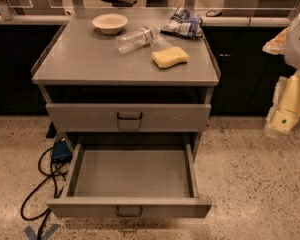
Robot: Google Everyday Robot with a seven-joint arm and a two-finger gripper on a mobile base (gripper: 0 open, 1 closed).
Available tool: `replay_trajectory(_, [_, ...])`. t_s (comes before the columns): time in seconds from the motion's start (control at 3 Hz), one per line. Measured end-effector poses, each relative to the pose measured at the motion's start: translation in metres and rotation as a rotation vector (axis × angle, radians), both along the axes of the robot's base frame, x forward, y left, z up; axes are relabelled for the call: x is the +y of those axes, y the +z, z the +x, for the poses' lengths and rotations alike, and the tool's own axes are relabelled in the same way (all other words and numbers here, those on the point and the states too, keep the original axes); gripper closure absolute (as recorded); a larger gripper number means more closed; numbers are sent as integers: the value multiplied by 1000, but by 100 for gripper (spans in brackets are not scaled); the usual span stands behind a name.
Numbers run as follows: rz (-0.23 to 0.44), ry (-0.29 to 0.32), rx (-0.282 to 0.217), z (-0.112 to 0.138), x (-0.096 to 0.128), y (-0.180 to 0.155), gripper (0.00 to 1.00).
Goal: Close middle drawer
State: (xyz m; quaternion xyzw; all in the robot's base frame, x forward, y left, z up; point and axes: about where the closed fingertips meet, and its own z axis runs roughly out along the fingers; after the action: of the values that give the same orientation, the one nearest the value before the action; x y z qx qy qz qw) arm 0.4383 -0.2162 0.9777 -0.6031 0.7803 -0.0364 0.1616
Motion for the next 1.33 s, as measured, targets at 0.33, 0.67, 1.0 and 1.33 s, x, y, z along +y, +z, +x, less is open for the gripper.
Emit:
replay_trajectory(0.33, [0,0,0,0,0,0,0])
replay_trajectory(0.67, [36,4,-4,-10,-2,-19,0])
replay_trajectory(1.0, [155,6,18,-29,-3,-82,0])
replay_trajectory(1.33, [219,-33,46,-50,-15,-168,0])
